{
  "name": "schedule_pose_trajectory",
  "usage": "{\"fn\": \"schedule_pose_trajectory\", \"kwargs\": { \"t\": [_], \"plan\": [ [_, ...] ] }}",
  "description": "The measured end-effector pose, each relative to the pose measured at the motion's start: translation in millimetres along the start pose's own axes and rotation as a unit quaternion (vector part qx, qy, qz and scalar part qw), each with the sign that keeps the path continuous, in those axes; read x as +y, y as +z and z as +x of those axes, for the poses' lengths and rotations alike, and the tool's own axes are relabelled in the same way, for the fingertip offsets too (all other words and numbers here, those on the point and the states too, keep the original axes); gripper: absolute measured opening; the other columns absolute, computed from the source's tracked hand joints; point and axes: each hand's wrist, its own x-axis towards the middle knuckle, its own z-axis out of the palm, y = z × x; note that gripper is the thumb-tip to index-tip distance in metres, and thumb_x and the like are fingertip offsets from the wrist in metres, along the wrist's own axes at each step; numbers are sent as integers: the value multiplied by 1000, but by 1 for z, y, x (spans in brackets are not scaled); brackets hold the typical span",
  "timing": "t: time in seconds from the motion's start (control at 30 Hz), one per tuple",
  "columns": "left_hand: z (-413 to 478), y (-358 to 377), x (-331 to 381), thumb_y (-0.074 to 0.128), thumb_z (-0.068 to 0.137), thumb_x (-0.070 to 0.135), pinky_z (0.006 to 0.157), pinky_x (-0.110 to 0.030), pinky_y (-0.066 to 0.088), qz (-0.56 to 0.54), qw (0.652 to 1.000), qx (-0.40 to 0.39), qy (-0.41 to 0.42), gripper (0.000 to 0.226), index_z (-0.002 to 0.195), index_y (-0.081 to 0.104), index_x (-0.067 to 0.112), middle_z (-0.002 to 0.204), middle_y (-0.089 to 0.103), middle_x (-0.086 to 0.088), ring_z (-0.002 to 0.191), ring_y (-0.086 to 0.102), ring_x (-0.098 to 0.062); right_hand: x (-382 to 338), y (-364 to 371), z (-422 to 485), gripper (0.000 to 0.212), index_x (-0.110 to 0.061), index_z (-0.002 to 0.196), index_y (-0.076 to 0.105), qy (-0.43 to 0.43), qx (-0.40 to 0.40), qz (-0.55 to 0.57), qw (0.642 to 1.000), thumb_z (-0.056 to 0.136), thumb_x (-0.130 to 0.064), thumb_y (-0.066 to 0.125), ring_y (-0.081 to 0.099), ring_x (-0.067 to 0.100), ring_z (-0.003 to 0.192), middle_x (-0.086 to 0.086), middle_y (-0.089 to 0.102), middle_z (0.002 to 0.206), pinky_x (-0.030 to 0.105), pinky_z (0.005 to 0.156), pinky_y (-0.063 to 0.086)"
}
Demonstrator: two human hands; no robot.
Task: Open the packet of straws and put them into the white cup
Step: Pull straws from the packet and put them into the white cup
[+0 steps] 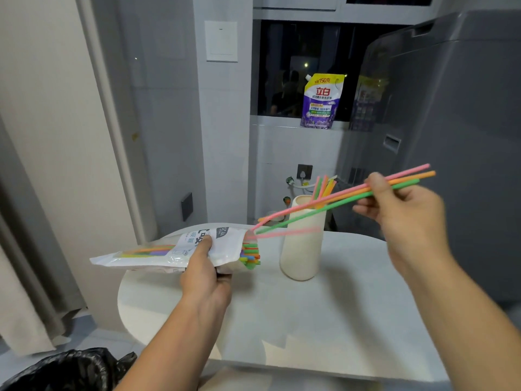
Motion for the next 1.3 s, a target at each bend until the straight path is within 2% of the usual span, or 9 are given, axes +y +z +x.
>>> {"fn": "schedule_pose_trajectory", "kwargs": {
  "t": [0.1, 0.23, 0.43, 0.53, 0.73, 0.83, 1.03, 1.2, 1.3],
  "plan": [
    [2, -1, -4, 73, 94, 12, 51, -28, 62, 2, 1000, 2, -4, 49, 141, 57, 17, 126, 75, -3, 91, 75, -16, -13, -7, 11, 24, -14, 75, 68, -42, 30, -12, 999, 95, -26, 67, 71, 10, 57, -9, 70, 55, 37, 76, 62],
    [1, 1, -14, 73, 94, 11, 60, -37, 65, 12, 1000, -2, -10, 52, 143, 55, 18, 128, 74, -4, 98, 75, -20, -17, -6, 22, 24, -19, 73, 67, -72, 51, -35, 995, 95, -28, 67, 72, 10, 58, -9, 70, 58, 32, 72, 63],
    [3, 3, -21, 73, 94, 11, 57, -35, 65, 18, 1000, 1, -15, 53, 143, 55, 19, 129, 74, -4, 101, 74, -21, -18, -7, 29, 23, -24, 72, 66, -108, 79, -99, 986, 94, -33, 67, 73, 8, 61, -2, 71, 73, 33, 72, 63],
    [5, 3, -24, 74, 93, 11, 56, -34, 65, 17, 1000, 1, -14, 53, 142, 55, 18, 128, 74, -4, 94, 75, -19, -18, -6, 27, 24, -25, 71, 65, -131, 81, -141, 978, 93, -35, 67, 73, 9, 62, -2, 72, 72, 37, 72, 62],
    [4, 3, -28, 73, 93, 10, 48, -29, 61, 20, 1000, 5, -8, 52, 142, 56, 17, 129, 74, -5, 91, 74, -18, -14, -1, 26, 25, -18, 79, 68, -142, 81, -183, 969, 94, -37, 65, 73, 15, 66, -3, 71, 73, 42, 73, 62],
    [4, 3, -27, 72, 94, 9, 54, -32, 64, 17, 1000, -1, -3, 52, 143, 55, 18, 129, 74, -5, 93, 74, -18, -12, 0, 28, 28, -12, 82, 69, -140, 84, -185, 969, 95, -37, 64, 73, 15, 66, 0, 72, 75, 37, 70, 62],
    [4, 3, -25, 72, 94, 8, 48, -29, 61, 13, 1000, 1, -1, 49, 139, 56, 18, 128, 74, -5, 89, 75, -17, -16, -8, 31, 31, -10, 85, 69, -139, 97, -187, 968, 95, -38, 63, 72, 9, 64, -1, 72, 77, 24, 63, 60],
    [2, 3, -27, 72, 95, 9, 45, -25, 57, 8, 1000, 0, -13, 52, 144, 55, 16, 129, 73, -5, 87, 74, -16, -9, 6, 37, 32, -10, 78, 69, -148, 53, -224, 962, 92, -39, 66, 73, 21, 66, 3, 72, 72, 43, 71, 61],
    [2, 2, -26, 72, 95, 10, 46, -26, 58, 6, 1000, -4, -13, 52, 144, 55, 15, 129, 74, -5, 90, 74, -17, -2, 20, 45, 31, -13, 73, 68, -132, 8, -245, 960, 88, -40, 69, 72, 30, 69, 7, 72, 70, 50, 72, 60]
  ]
}}
